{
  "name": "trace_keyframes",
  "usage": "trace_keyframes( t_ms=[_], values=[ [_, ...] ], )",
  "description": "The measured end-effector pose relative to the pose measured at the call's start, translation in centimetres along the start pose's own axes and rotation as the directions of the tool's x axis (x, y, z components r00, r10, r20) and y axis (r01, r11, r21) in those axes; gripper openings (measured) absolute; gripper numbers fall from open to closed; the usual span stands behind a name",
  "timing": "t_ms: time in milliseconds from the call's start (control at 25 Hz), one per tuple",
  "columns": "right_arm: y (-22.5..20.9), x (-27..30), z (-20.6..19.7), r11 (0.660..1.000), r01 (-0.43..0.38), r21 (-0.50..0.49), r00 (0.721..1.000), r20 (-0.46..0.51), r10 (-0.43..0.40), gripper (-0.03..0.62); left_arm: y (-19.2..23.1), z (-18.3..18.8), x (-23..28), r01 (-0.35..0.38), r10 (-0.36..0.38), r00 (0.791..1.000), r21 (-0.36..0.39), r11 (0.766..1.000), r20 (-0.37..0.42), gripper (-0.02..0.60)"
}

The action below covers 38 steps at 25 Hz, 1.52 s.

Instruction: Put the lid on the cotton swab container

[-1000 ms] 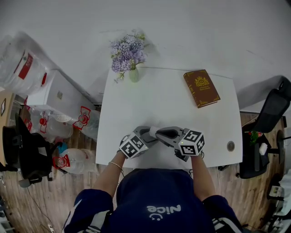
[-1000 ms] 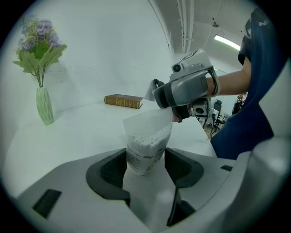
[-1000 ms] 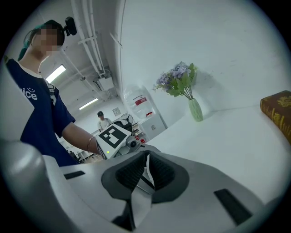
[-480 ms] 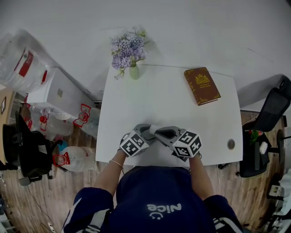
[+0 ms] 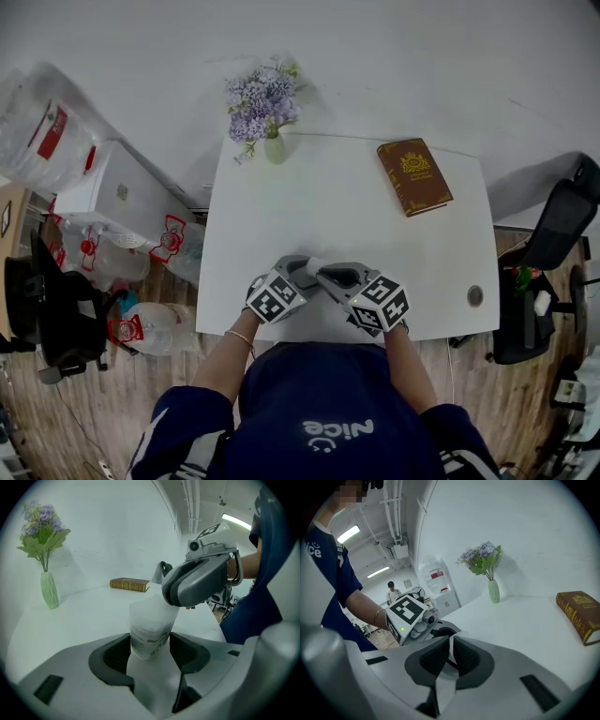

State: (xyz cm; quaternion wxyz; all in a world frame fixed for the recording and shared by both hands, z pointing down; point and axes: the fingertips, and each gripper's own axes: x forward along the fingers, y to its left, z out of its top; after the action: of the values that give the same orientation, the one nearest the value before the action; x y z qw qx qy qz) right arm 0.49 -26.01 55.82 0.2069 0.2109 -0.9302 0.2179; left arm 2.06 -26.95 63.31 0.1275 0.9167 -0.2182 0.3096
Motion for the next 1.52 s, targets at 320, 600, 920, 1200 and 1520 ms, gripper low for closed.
trace_keyframes(
  t_ms=[320, 600, 920, 1200, 1520],
  values=[
    [0.0, 0.0, -0.1, 0.997, 0.075, -0.023, 0.997, 0.011, -0.075, 0.057, 0.0, 0.0, 0.0, -0.001, 0.001, 1.000, -0.001, 1.000, 0.002, 0.279],
    [0.0, 0.0, 0.0, 0.993, 0.109, 0.052, 0.992, 0.059, -0.112, 0.058, -0.1, 0.1, -0.6, -0.044, 0.045, 0.998, -0.033, 0.999, 0.044, 0.279],
    [0.0, -2.0, 1.3, 0.959, 0.283, 0.000, 0.943, 0.180, -0.278, 0.060, -1.4, -0.3, -3.7, -0.091, 0.109, 0.985, -0.134, 0.987, 0.135, 0.279],
    [-0.1, -6.2, 0.2, 0.885, 0.462, 0.063, 0.846, 0.269, -0.460, 0.060, -2.2, 0.5, -8.6, -0.163, 0.218, 0.939, -0.214, 0.963, 0.266, 0.278],
    [0.5, -9.7, -2.5, 0.791, 0.603, 0.104, 0.741, 0.295, -0.603, 0.060, -3.9, 0.6, -12.6, -0.229, 0.324, 0.877, -0.286, 0.931, 0.353, 0.278]
  ],
)
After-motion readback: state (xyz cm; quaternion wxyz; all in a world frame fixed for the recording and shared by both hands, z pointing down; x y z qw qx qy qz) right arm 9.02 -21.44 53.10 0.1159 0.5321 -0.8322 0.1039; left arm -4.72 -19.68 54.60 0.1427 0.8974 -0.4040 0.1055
